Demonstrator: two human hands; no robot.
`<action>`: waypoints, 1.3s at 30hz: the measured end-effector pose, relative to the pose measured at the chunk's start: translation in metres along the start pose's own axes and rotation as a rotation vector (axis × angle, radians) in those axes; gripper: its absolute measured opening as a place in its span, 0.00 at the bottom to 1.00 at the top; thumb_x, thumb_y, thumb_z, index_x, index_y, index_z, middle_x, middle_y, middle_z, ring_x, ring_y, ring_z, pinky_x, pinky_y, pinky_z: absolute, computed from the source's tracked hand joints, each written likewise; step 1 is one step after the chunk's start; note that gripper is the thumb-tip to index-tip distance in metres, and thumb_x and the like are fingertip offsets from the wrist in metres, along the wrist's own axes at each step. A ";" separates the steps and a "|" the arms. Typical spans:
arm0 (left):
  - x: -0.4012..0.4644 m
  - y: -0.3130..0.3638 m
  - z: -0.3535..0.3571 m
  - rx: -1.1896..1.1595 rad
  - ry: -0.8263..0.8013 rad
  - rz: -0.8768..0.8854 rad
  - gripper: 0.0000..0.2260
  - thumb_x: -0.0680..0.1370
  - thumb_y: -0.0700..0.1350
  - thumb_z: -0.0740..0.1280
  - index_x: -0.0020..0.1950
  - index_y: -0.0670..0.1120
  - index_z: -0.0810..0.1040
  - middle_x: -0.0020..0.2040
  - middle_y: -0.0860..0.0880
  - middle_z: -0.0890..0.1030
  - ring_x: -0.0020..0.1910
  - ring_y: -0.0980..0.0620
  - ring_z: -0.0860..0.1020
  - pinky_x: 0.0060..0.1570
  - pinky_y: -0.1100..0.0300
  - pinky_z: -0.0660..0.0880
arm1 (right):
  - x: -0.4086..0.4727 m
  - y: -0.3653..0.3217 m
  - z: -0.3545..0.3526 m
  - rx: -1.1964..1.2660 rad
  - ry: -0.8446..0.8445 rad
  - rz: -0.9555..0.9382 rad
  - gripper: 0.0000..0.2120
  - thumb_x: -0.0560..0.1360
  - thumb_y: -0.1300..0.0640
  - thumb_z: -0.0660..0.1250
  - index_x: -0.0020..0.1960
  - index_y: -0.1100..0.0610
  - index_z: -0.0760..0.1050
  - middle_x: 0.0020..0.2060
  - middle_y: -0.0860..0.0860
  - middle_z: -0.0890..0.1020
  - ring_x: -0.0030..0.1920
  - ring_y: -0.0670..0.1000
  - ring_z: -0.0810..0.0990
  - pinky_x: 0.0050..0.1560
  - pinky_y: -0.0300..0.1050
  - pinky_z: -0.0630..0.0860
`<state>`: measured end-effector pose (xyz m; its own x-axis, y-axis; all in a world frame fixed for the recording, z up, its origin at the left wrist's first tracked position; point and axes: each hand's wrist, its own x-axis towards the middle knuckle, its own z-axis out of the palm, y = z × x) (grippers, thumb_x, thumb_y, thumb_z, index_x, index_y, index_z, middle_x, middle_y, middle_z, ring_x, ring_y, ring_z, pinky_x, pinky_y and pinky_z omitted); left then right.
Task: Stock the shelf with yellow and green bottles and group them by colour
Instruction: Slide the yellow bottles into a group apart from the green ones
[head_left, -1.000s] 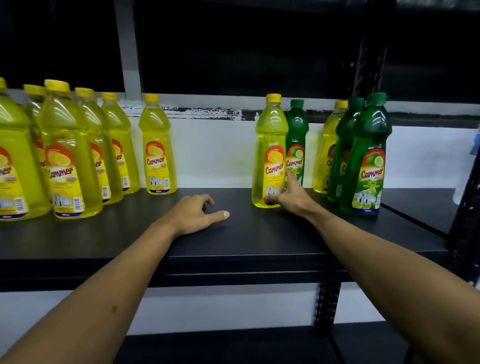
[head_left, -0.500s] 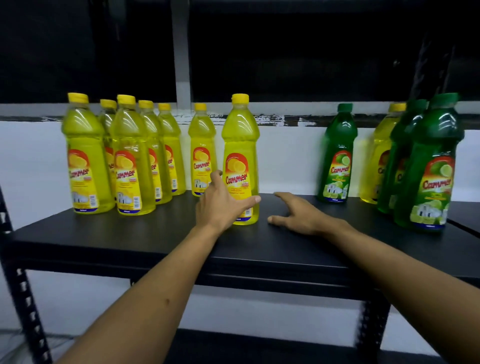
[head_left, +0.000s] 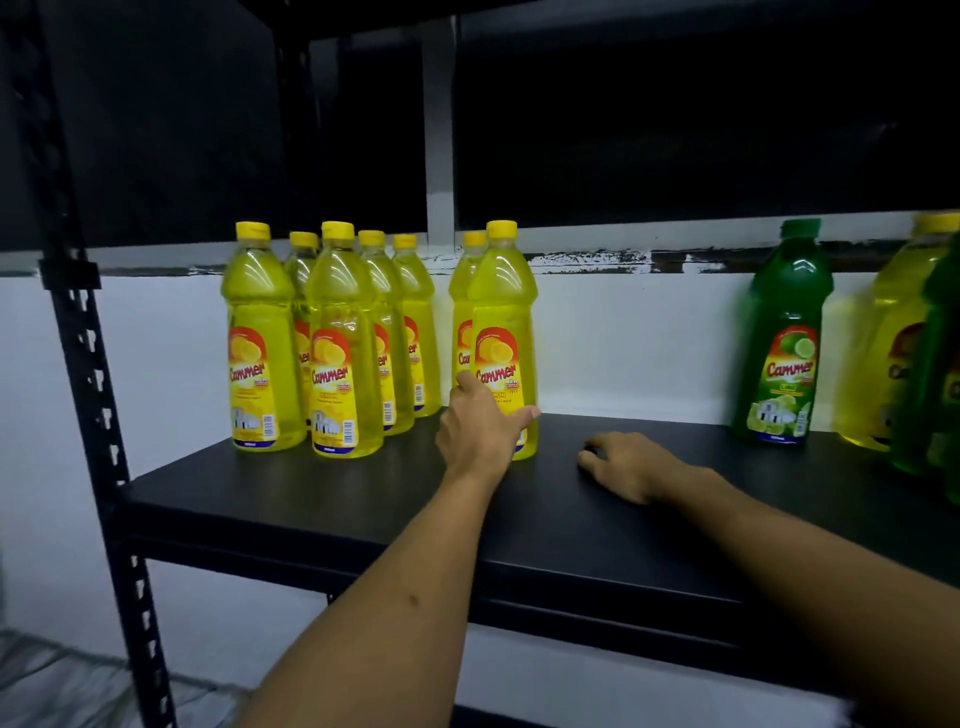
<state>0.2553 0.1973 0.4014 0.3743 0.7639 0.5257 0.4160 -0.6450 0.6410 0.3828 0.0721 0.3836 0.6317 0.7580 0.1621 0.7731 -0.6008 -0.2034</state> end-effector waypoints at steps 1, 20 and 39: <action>0.006 -0.003 0.000 -0.005 -0.008 -0.016 0.37 0.70 0.61 0.74 0.68 0.43 0.63 0.61 0.44 0.75 0.60 0.42 0.76 0.52 0.49 0.76 | -0.001 0.001 0.000 0.001 -0.006 -0.001 0.21 0.81 0.44 0.52 0.65 0.55 0.73 0.64 0.55 0.77 0.63 0.57 0.74 0.65 0.55 0.70; 0.043 -0.016 0.015 0.047 0.008 -0.135 0.37 0.74 0.55 0.72 0.73 0.41 0.57 0.68 0.41 0.72 0.65 0.39 0.73 0.57 0.46 0.75 | 0.004 0.006 0.005 -0.007 0.016 -0.033 0.19 0.81 0.44 0.53 0.62 0.54 0.73 0.61 0.52 0.78 0.60 0.54 0.76 0.63 0.53 0.71; 0.047 -0.038 0.014 -0.099 0.043 -0.103 0.37 0.74 0.57 0.71 0.76 0.45 0.56 0.68 0.44 0.72 0.67 0.41 0.72 0.58 0.46 0.74 | 0.000 0.004 0.003 0.013 0.025 -0.031 0.18 0.81 0.45 0.53 0.62 0.54 0.74 0.60 0.52 0.79 0.60 0.54 0.76 0.63 0.52 0.71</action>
<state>0.2691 0.2577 0.3938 0.2973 0.8275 0.4763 0.3656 -0.5595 0.7438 0.3858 0.0705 0.3804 0.6089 0.7695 0.1926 0.7916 -0.5736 -0.2106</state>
